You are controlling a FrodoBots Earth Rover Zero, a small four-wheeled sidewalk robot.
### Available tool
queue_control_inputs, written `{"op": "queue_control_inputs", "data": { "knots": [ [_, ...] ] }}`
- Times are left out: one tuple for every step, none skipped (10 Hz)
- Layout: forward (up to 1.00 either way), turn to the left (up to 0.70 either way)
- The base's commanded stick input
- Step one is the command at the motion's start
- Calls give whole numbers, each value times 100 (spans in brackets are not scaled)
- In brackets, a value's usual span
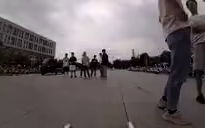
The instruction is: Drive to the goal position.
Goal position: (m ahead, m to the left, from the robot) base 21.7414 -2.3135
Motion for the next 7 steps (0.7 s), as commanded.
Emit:
{"op": "queue_control_inputs", "data": {
  "knots": [
    [70, -14],
    [70, -14],
    [70, -14],
    [70, -14],
    [70, -14],
    [70, -14],
    [70, -14]
  ]
}}
